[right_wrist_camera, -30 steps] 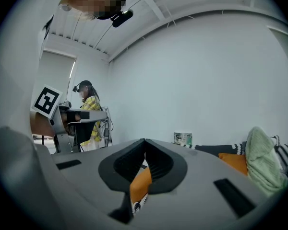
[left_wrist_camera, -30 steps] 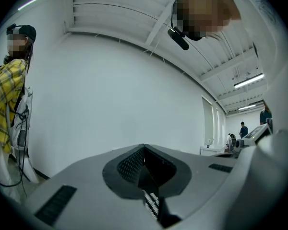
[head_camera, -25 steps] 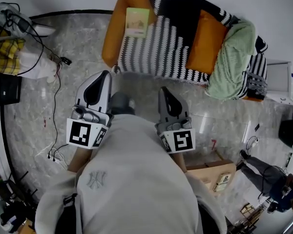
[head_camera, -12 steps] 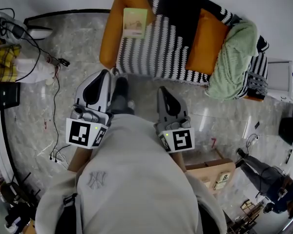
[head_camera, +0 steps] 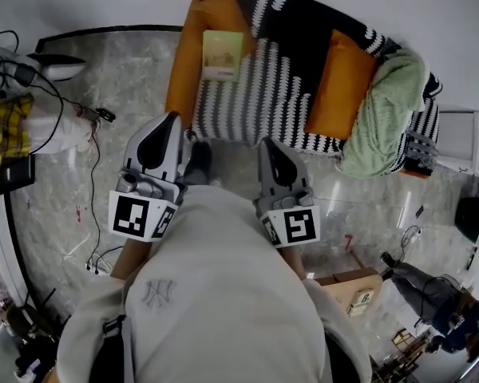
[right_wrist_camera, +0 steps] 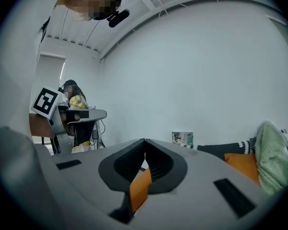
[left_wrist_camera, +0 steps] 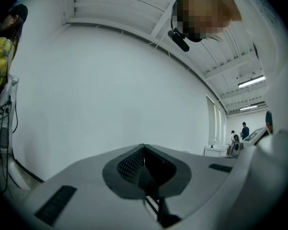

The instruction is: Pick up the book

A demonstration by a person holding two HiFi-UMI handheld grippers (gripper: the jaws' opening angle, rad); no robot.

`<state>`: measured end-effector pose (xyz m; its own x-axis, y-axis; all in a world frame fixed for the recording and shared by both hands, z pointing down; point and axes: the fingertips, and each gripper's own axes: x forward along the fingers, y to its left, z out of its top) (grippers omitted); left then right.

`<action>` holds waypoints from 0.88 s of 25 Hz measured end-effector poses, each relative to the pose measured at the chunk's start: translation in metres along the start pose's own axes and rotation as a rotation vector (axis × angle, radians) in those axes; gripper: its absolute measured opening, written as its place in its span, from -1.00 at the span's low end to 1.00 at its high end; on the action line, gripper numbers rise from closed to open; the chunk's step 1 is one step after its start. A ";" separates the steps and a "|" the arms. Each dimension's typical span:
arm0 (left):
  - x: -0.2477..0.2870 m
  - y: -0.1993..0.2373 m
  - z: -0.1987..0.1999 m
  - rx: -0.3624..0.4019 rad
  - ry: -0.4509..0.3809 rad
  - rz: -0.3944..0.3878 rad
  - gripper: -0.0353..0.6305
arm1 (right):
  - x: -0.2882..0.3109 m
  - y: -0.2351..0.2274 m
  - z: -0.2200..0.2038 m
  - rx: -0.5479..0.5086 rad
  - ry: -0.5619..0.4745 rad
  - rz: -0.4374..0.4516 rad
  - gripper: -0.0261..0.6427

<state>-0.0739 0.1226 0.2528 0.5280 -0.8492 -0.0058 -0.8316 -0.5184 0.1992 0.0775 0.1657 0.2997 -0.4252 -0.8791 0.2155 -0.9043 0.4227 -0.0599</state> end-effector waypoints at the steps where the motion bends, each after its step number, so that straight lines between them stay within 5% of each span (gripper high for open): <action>1: 0.005 0.004 0.001 -0.001 0.003 -0.005 -0.86 | 0.006 -0.001 0.002 0.001 -0.002 -0.003 -0.87; 22: 0.109 0.061 0.012 0.013 0.021 -0.140 -0.86 | 0.097 -0.044 0.030 0.016 -0.039 -0.140 -0.87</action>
<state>-0.0696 -0.0025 0.2527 0.6425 -0.7662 -0.0117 -0.7517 -0.6331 0.1849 0.0751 0.0549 0.2937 -0.2960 -0.9371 0.1848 -0.9551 0.2923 -0.0474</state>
